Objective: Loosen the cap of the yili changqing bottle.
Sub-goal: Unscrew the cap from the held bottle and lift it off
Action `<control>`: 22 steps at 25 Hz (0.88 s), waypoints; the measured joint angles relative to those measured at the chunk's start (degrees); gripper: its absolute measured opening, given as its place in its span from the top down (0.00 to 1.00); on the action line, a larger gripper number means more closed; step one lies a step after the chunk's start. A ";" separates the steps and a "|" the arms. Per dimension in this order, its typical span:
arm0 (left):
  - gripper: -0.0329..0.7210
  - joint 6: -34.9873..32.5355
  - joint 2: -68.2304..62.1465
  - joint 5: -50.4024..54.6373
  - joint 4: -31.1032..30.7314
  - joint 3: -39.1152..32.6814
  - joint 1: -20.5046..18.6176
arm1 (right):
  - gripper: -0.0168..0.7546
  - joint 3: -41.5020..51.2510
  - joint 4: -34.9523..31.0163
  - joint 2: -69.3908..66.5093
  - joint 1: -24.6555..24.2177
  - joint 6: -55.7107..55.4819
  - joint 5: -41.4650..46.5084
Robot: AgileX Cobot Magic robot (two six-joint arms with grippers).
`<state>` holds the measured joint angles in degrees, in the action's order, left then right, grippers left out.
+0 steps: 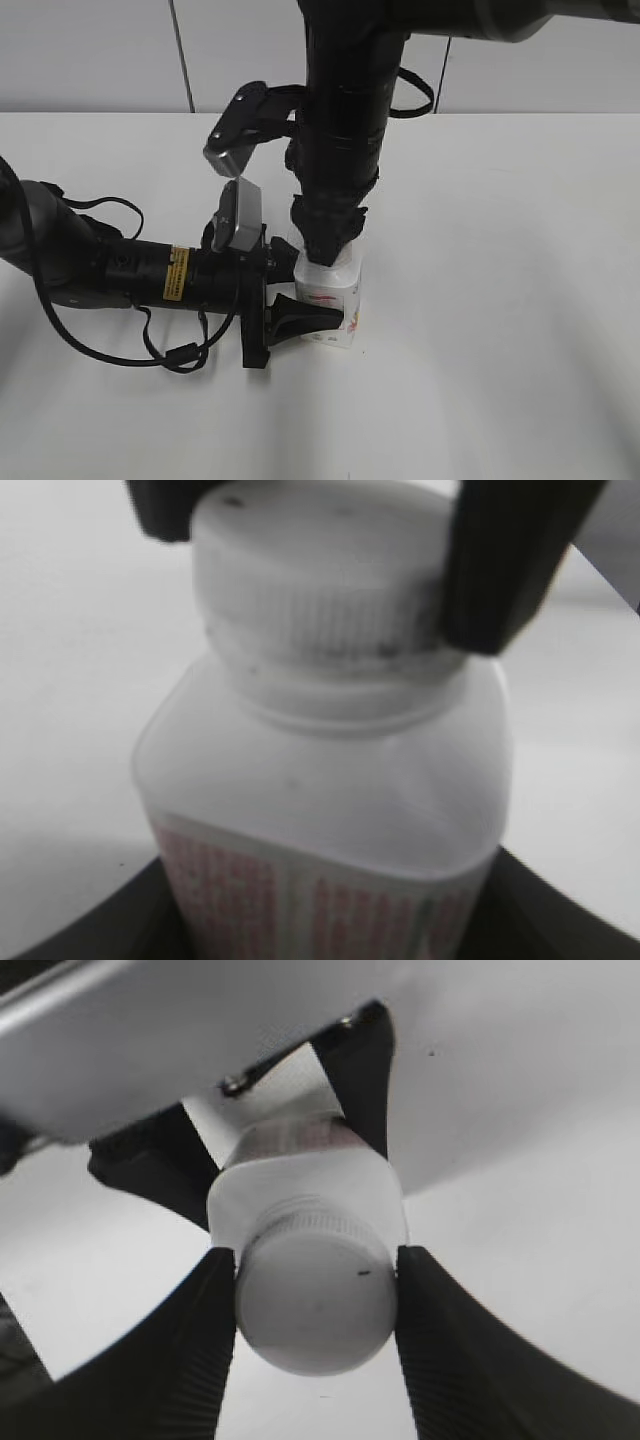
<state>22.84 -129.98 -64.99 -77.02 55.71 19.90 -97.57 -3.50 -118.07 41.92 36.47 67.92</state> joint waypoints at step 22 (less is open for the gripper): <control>0.43 0.27 0.00 0.11 0.36 0.00 -0.09 | 0.42 -0.17 0.18 0.10 0.00 27.30 -0.44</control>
<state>23.11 -129.98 -64.88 -76.66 55.71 19.81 -97.75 -3.32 -117.97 41.92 63.76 67.47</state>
